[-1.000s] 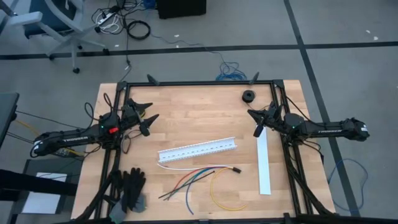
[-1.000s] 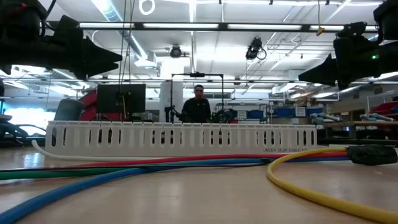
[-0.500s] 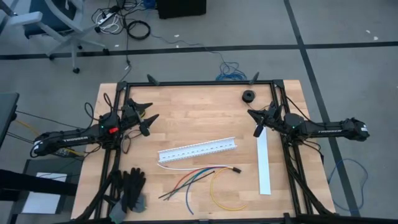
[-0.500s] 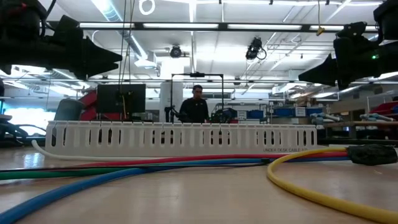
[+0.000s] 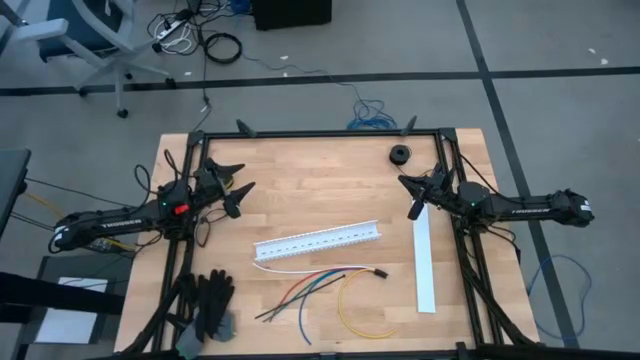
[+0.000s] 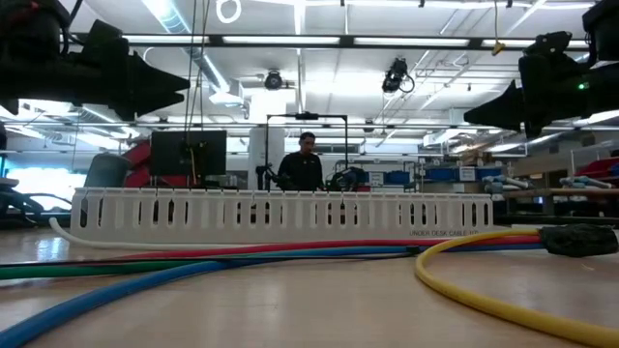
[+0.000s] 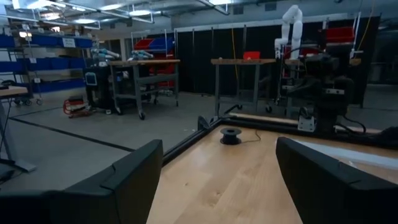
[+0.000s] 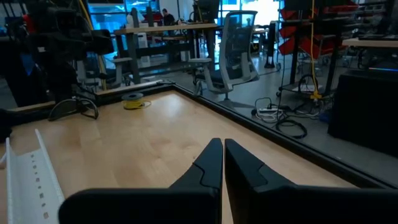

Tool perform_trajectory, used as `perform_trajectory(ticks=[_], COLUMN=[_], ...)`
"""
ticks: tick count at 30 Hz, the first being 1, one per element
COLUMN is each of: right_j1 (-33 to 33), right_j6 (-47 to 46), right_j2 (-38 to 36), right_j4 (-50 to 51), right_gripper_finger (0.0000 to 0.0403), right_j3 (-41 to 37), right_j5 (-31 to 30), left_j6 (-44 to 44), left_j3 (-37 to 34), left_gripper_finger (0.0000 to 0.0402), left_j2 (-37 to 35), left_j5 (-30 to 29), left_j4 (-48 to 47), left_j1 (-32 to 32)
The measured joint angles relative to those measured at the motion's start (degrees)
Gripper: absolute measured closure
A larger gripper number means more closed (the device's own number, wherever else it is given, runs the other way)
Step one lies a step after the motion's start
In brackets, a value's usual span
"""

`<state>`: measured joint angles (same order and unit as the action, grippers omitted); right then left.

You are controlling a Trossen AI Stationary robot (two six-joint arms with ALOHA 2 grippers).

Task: Ziptie cables
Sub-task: Adjust the white cable duct

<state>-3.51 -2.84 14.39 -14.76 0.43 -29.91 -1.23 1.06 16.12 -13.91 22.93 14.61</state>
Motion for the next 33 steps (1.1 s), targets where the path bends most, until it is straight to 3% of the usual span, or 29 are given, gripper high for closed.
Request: perform_trajectory(ticks=[17, 33], right_j1=[-0.01, -0.01], right_j6=[-0.01, -0.03], right_j2=[0.00, 0.00], right_j4=[0.03, 0.11], right_gripper_finger=[0.0400, 0.0400], right_j3=[0.01, 0.01], right_j5=[0.00, 0.02], left_j6=[0.10, 6.21], left_j3=[0.00, 0.00], left_gripper_finger=[0.0110, 0.0110], left_j2=[0.00, 0.00], left_j5=[0.00, 0.17], left_j4=[-0.05, 0.89], left_j1=[0.00, 0.00])
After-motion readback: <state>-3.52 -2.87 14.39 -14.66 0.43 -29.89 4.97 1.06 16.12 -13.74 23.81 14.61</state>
